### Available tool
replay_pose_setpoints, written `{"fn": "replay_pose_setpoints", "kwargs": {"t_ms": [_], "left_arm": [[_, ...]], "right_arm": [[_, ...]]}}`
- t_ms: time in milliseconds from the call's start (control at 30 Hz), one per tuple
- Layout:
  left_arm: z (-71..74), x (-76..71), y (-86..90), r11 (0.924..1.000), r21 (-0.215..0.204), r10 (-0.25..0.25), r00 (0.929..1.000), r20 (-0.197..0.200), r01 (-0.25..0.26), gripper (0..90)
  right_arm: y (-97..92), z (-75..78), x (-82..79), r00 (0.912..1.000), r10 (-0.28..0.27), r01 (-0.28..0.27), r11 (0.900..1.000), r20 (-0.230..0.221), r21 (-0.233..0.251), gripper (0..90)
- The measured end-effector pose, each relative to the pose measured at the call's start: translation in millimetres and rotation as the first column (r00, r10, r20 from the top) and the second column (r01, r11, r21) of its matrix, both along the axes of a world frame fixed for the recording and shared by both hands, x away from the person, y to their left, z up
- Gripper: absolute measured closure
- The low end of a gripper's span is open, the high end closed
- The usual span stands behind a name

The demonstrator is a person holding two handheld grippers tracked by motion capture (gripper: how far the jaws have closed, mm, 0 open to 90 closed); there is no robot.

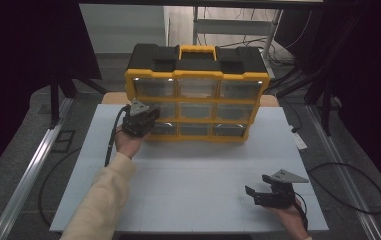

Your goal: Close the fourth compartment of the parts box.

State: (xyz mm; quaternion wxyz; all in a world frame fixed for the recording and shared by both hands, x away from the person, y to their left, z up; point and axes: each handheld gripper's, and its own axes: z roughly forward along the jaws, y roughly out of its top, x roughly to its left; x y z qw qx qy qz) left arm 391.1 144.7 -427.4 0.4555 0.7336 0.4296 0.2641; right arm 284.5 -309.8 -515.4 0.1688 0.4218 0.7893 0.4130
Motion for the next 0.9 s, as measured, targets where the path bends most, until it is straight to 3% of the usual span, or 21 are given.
{"fn": "replay_pose_setpoints", "kwargs": {"t_ms": [433,900], "left_arm": [[-9.7,-22.9,5.4,0.9987,-0.004,-0.051,0.9987,0.010,0.051,85.8],[-11.9,-60.3,10.7,0.9920,-0.020,-0.124,0.9917,0.036,0.124,82.2]], "right_arm": [[-0.8,0.9,-1.6,1.0000,-0.005,0.005,0.9999,0.007,0.009,17.2],[1.0,0.6,-2.4,1.0000,-0.003,0.003,1.0000,0.007,-0.001,17.2]]}}
